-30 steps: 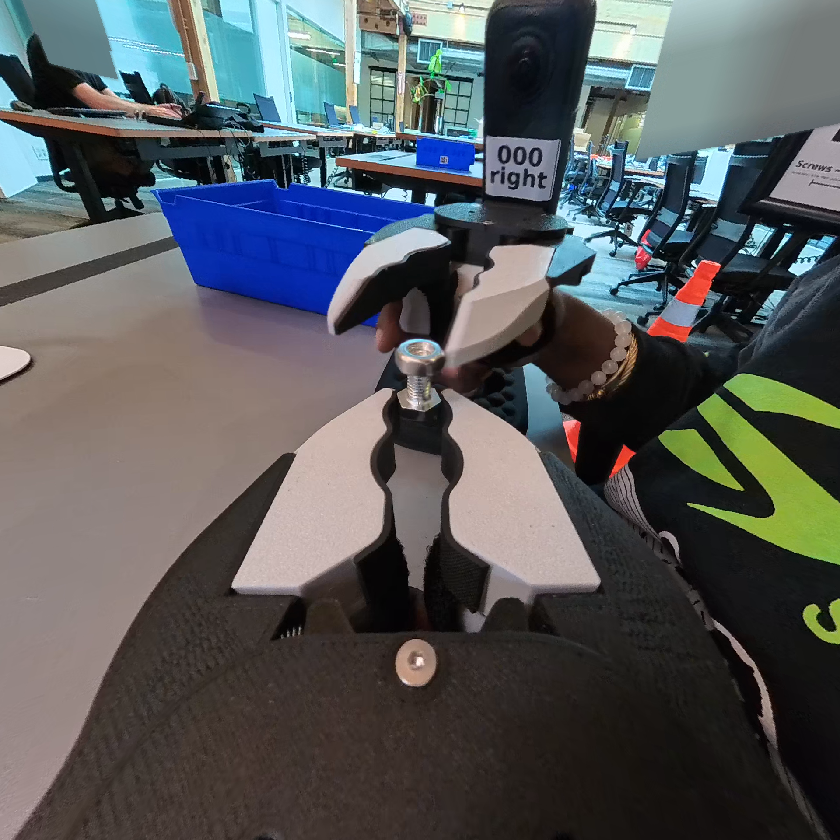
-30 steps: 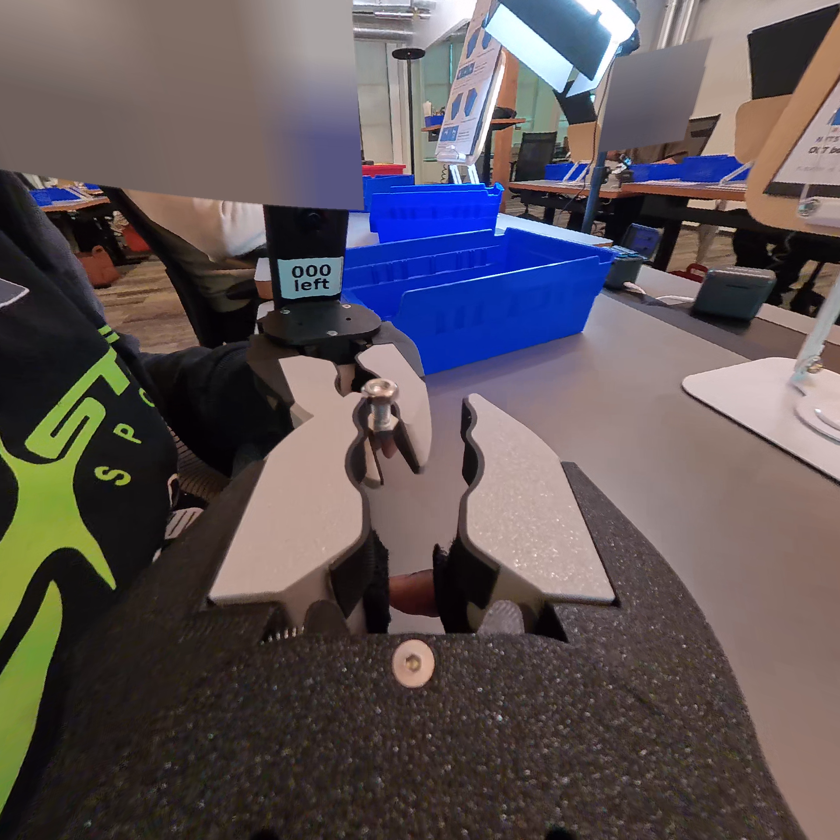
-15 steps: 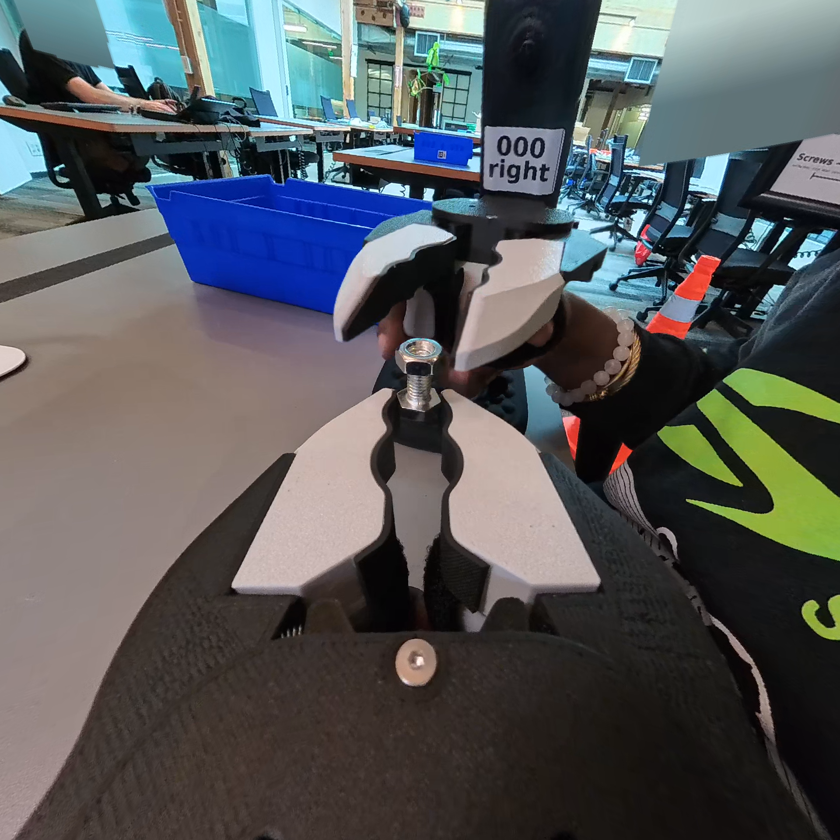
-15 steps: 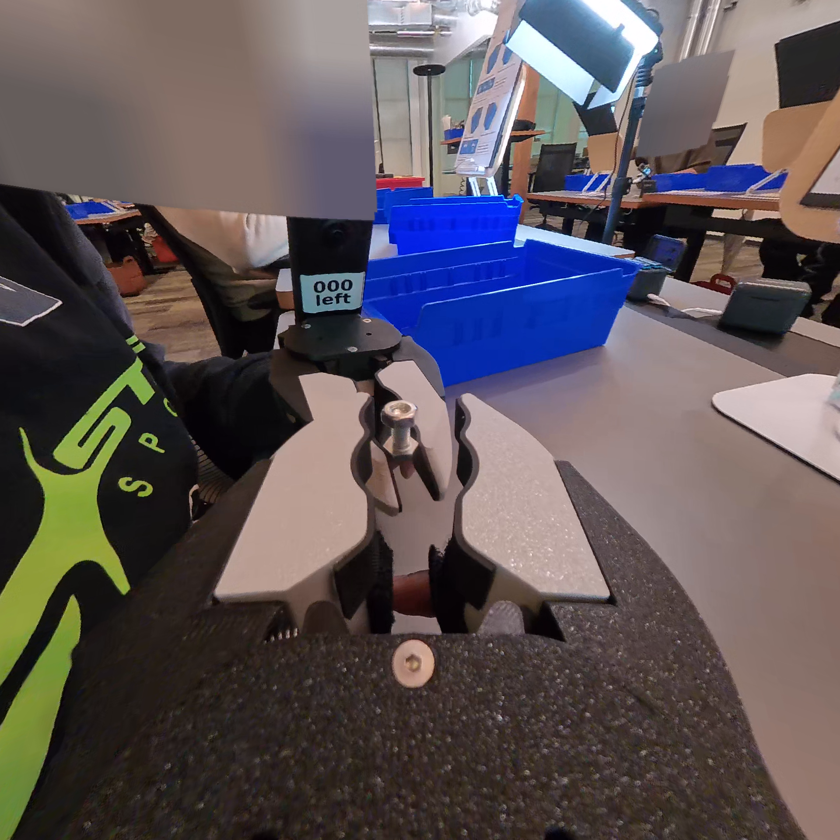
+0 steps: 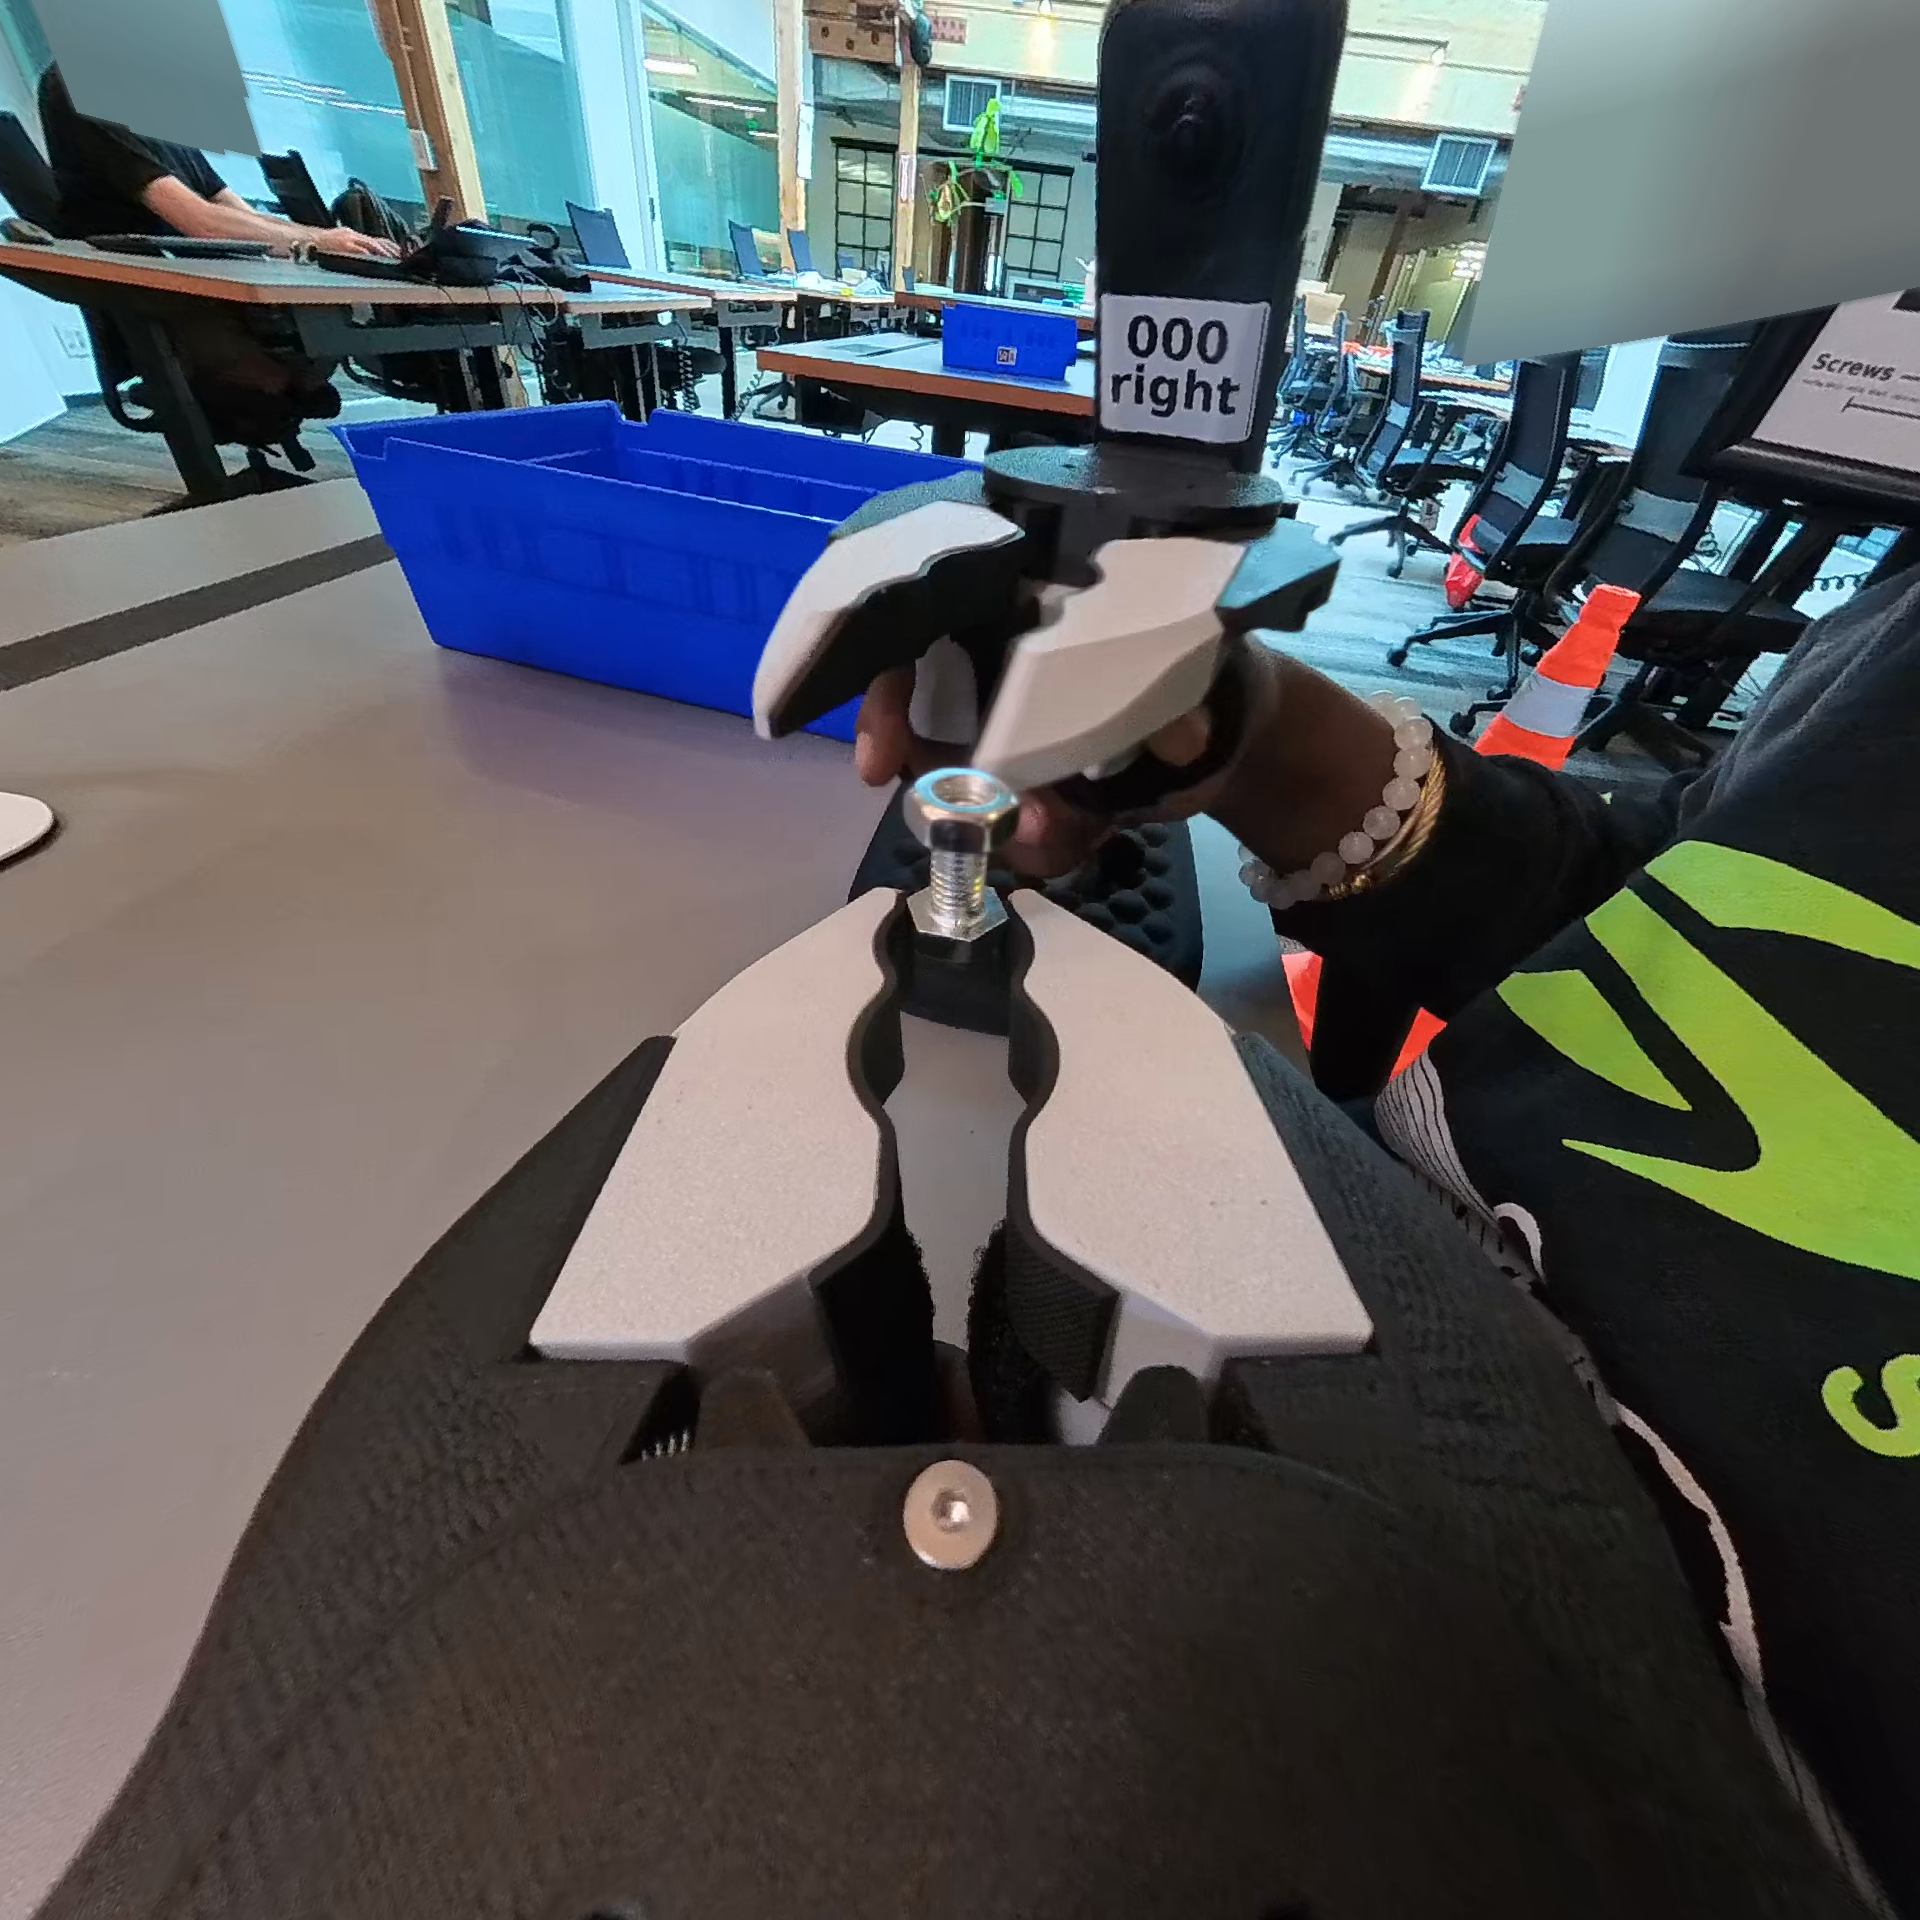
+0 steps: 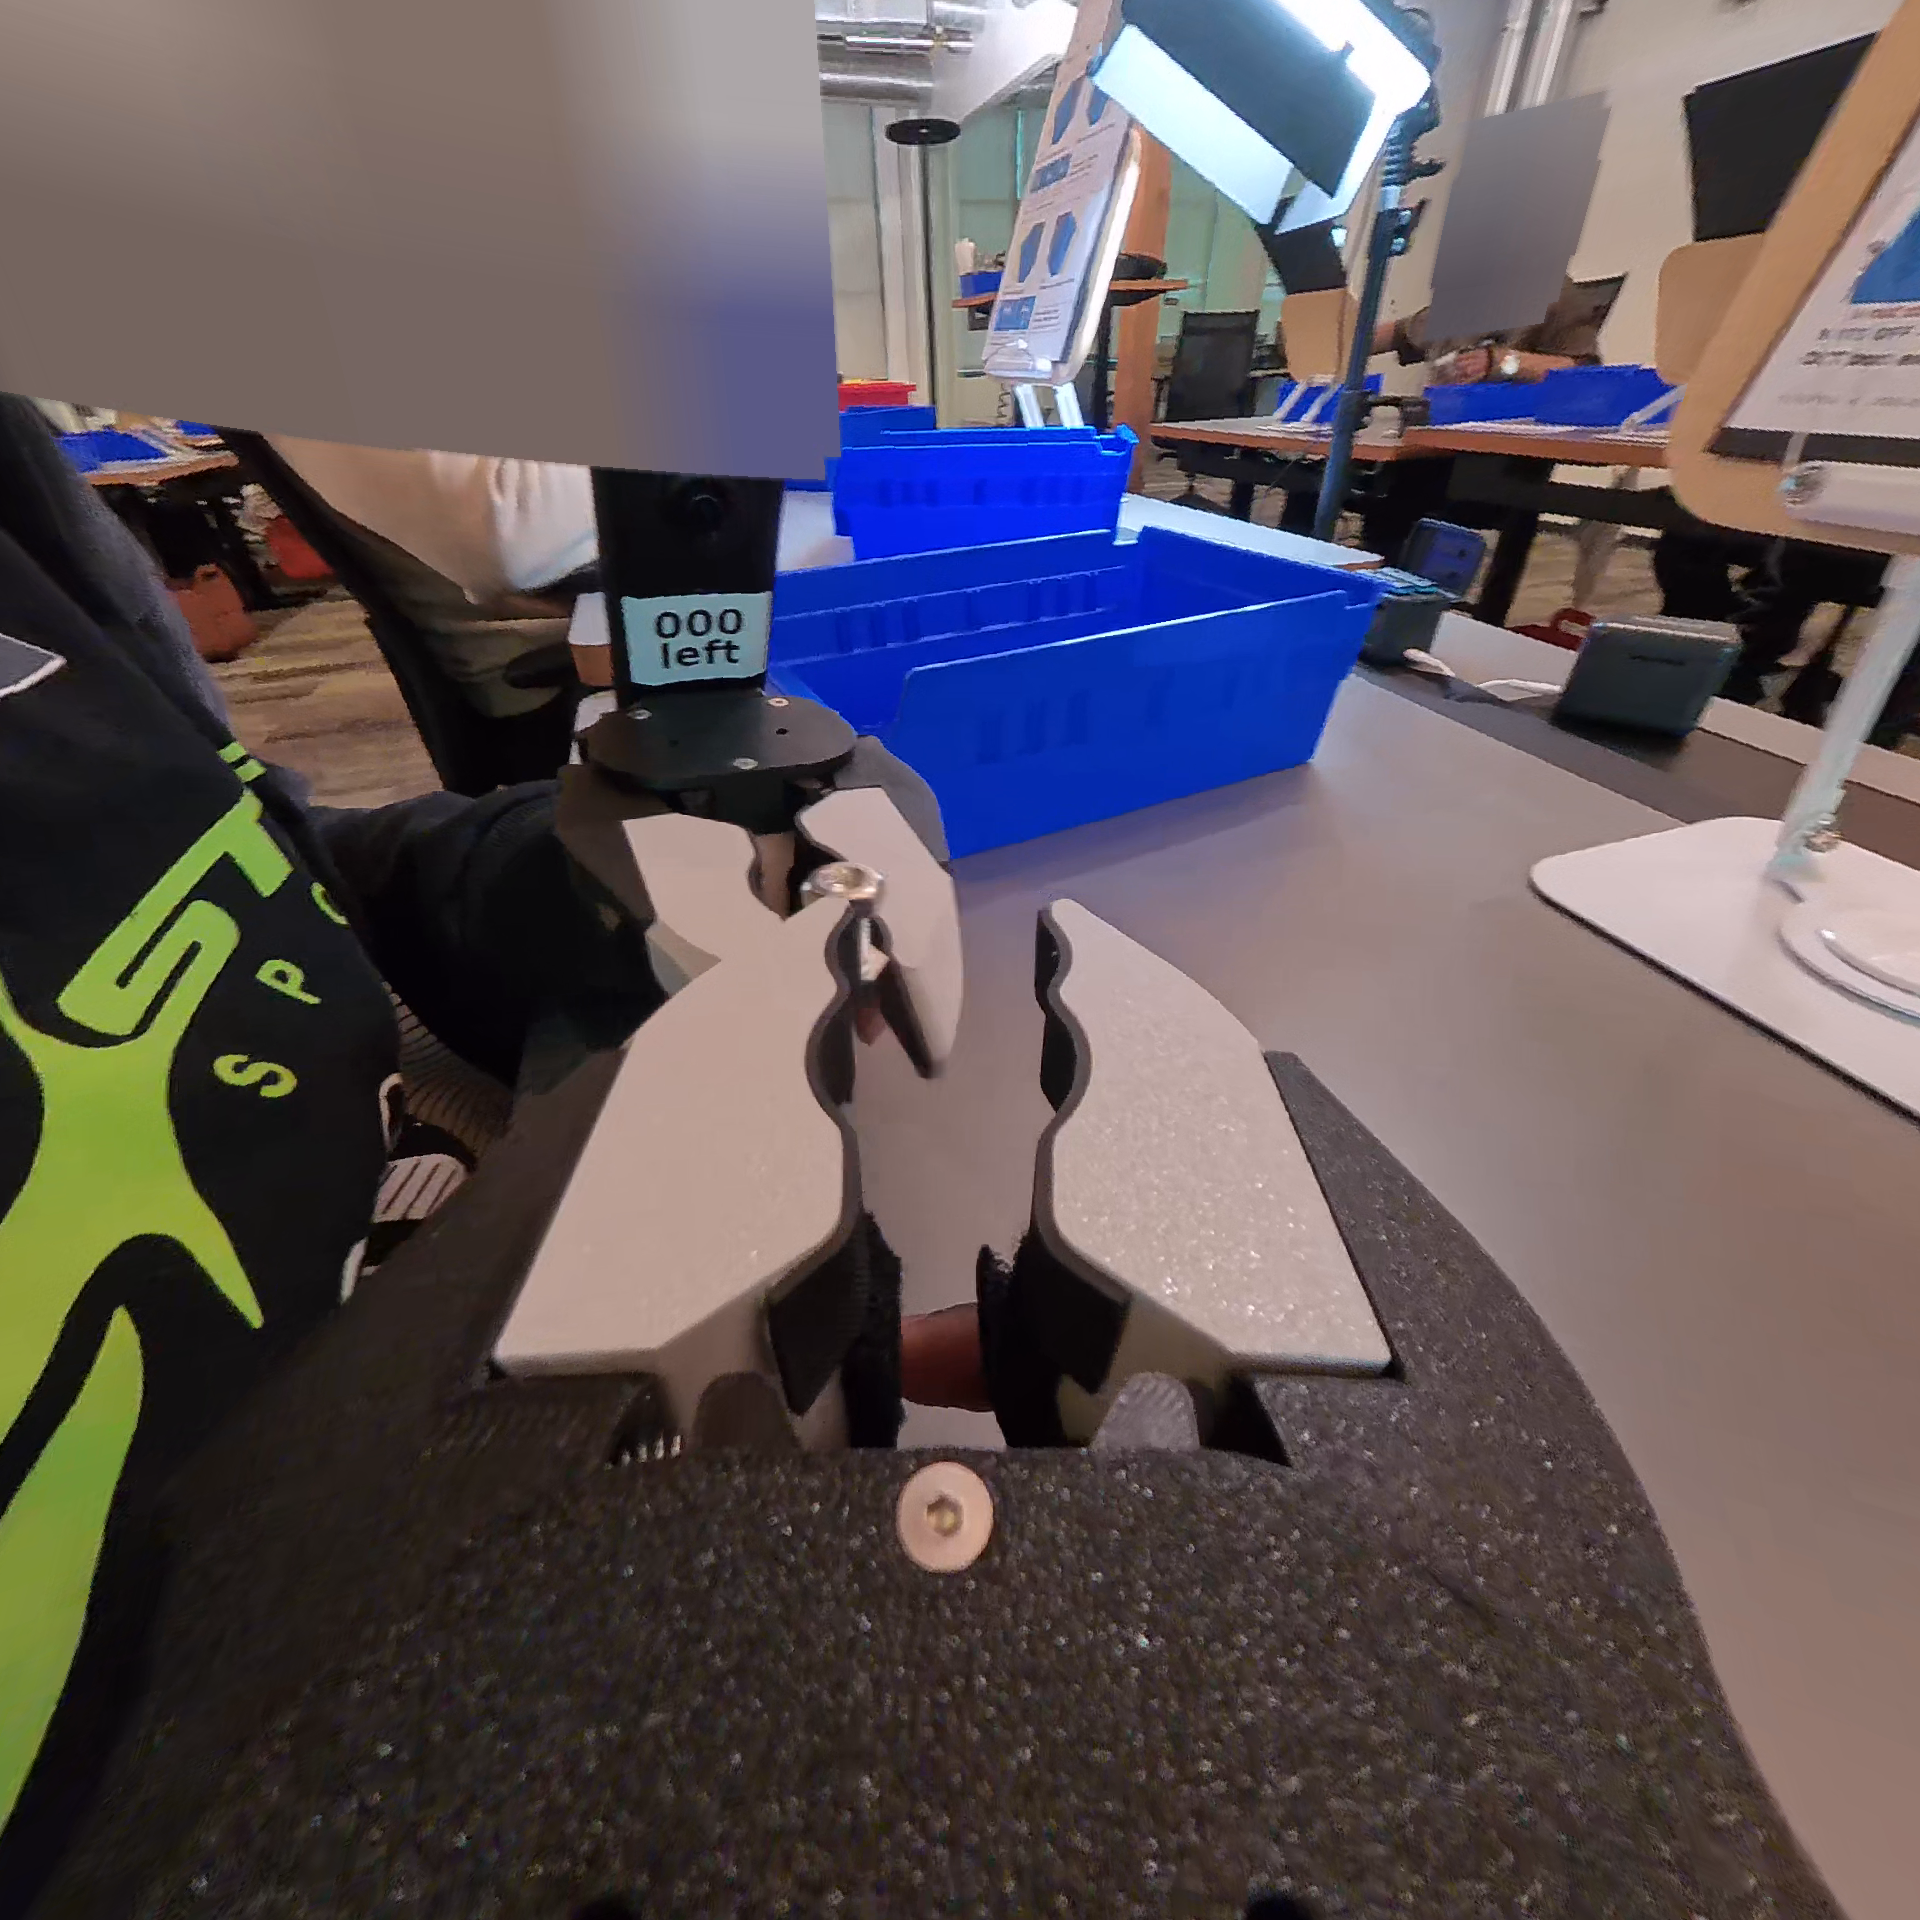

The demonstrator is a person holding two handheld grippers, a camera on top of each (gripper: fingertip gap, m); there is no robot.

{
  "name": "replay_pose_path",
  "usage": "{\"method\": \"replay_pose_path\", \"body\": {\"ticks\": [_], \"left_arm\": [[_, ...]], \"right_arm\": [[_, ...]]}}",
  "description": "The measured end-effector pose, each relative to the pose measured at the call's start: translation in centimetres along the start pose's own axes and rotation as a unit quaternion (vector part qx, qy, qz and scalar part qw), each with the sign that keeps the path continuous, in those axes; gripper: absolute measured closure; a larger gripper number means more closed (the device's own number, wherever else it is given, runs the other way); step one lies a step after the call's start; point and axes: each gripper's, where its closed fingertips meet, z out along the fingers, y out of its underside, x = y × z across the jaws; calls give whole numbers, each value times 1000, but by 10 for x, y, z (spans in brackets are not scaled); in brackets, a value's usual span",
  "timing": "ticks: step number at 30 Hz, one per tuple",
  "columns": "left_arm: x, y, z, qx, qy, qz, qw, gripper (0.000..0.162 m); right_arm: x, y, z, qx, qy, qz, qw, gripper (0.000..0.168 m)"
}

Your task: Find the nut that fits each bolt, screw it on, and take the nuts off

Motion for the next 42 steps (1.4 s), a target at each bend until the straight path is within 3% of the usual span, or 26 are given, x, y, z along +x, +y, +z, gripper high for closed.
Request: {"method": "replay_pose_path", "body": {"ticks": [27,37,42], "left_arm": [[0,2,1,-5,-2,1,1000,146],[0,2,1,-6,-1,2,1000,146],[0,3,2,-8,-1,4,1000,147]], "right_arm": [[-16,-1,10,7,-34,-5,999,133],[-1,0,-3,0,-7,-3,1000,135],[-11,-5,-1,-26,-43,23,998,134]]}}
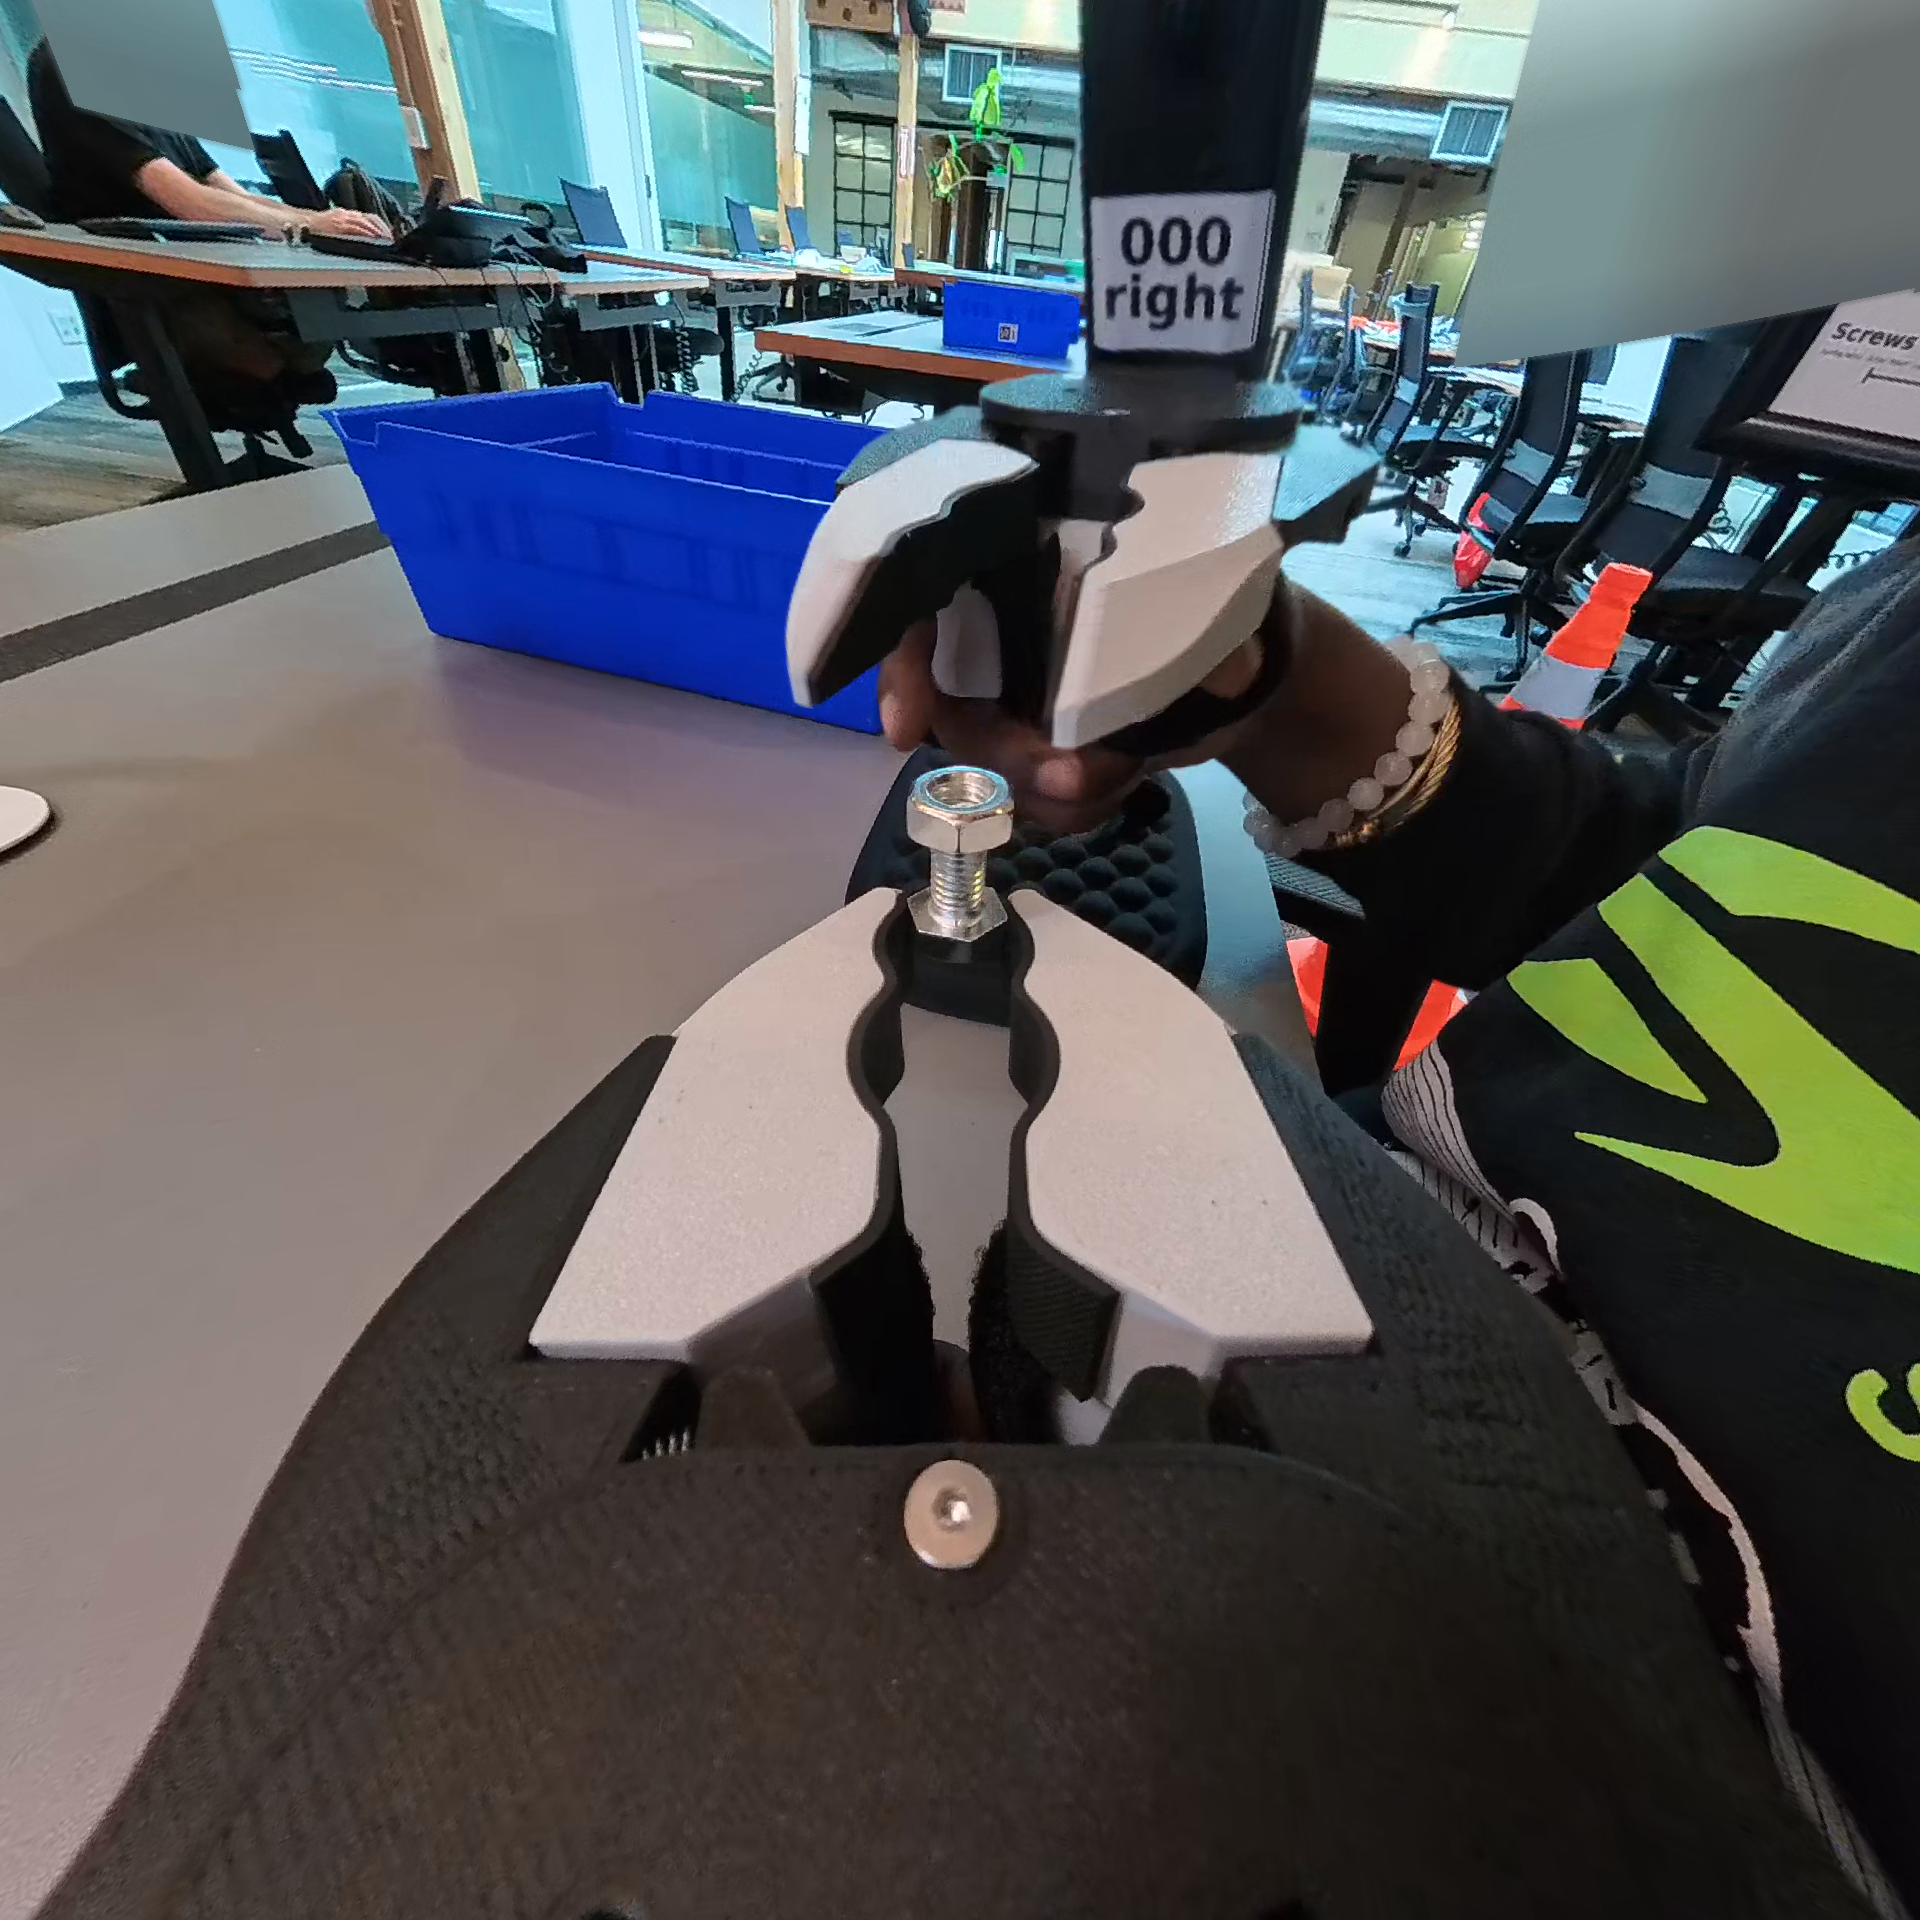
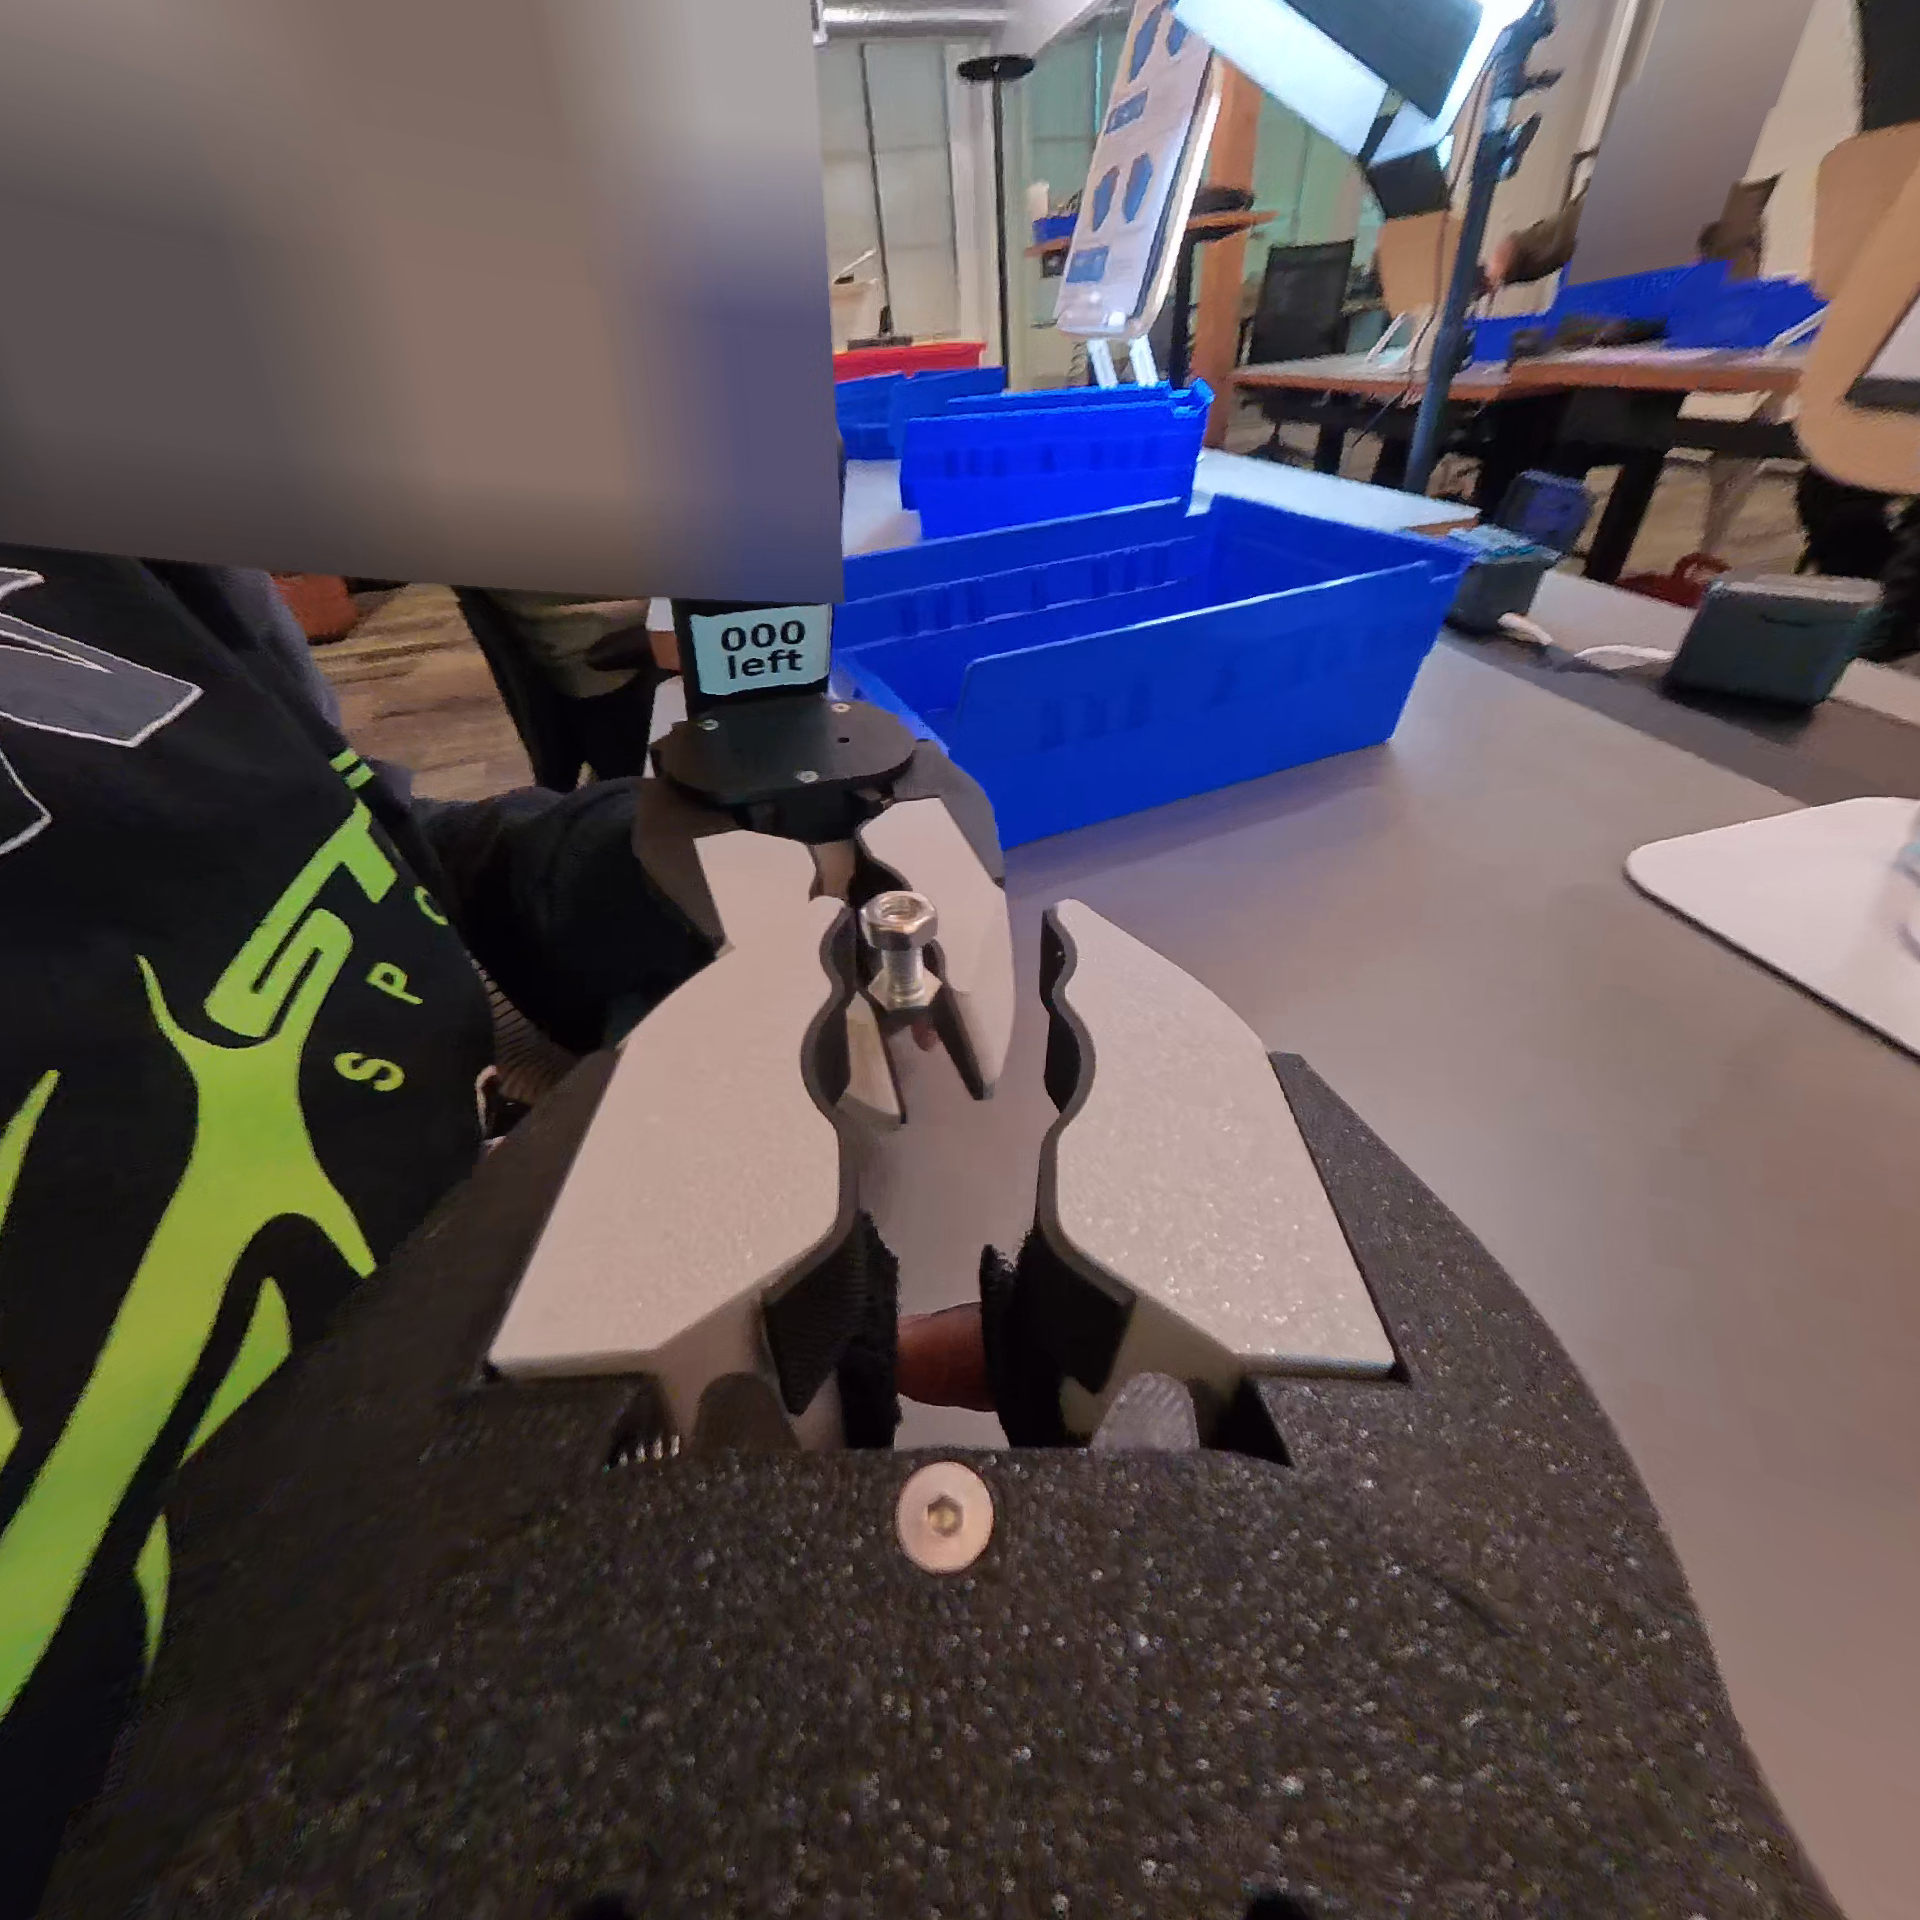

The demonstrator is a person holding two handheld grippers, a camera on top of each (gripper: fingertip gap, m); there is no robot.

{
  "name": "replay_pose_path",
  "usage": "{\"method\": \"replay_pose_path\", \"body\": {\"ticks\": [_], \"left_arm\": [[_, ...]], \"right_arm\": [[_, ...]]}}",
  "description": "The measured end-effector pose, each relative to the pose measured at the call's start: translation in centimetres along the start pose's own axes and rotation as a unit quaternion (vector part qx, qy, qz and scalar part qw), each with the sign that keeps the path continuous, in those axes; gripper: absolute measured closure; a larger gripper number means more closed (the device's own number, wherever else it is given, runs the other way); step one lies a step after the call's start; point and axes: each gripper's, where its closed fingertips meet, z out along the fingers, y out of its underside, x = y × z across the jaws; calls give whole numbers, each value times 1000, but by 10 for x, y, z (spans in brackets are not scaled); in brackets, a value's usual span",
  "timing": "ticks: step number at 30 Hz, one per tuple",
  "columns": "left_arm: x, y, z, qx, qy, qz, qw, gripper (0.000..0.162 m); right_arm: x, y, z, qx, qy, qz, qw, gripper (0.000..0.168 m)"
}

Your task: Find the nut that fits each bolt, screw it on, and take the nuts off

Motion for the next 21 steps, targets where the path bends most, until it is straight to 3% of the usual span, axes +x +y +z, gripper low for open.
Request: {"method": "replay_pose_path", "body": {"ticks": [7,10,21], "left_arm": [[0,0,0,-1,0,2,1000,147],[0,0,0,0,1,1,1000,147],[11,-1,-1,6,44,-18,999,147]], "right_arm": [[-10,9,14,-45,-37,12,998,139],[-10,10,15,-49,-39,4,998,153],[-17,-1,11,-13,-64,-28,997,153]]}}
